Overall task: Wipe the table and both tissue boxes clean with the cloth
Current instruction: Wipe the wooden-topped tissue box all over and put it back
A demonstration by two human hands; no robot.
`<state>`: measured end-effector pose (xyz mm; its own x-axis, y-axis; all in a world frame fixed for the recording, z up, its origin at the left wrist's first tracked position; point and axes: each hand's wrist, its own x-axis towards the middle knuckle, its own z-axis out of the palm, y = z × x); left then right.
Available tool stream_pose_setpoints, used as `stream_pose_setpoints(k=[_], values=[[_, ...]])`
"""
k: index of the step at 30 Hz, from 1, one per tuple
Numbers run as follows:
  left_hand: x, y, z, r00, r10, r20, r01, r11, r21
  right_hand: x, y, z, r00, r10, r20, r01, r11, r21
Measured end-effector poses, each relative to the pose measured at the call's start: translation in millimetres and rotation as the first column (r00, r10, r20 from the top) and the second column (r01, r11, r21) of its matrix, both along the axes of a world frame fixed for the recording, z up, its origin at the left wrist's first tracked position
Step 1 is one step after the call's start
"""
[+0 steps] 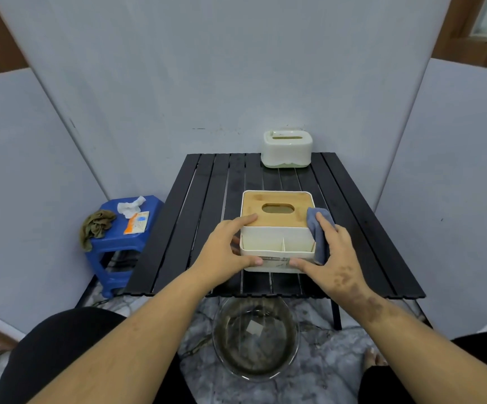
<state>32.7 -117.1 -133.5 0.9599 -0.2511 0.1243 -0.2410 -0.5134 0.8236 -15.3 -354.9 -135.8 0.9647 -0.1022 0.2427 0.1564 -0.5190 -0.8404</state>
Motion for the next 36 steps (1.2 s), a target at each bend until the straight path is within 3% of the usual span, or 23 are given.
stream_pose_setpoints(k=[15,26,36], values=[[38,22,10,0.984,0.150,0.092,-0.145,0.987,-0.064,64,22,18,0.989,0.102,0.109,-0.099,0.995,-0.030],[214,89,41,0.965,0.232,0.126,-0.234,0.972,0.001,259,96,32,0.963,0.169,0.208,-0.182,0.982,0.046],[341,109,-7,0.958,0.264,0.109,-0.263,0.964,-0.026,385,122,-9,0.963,0.173,0.208,-0.183,0.983,0.032]])
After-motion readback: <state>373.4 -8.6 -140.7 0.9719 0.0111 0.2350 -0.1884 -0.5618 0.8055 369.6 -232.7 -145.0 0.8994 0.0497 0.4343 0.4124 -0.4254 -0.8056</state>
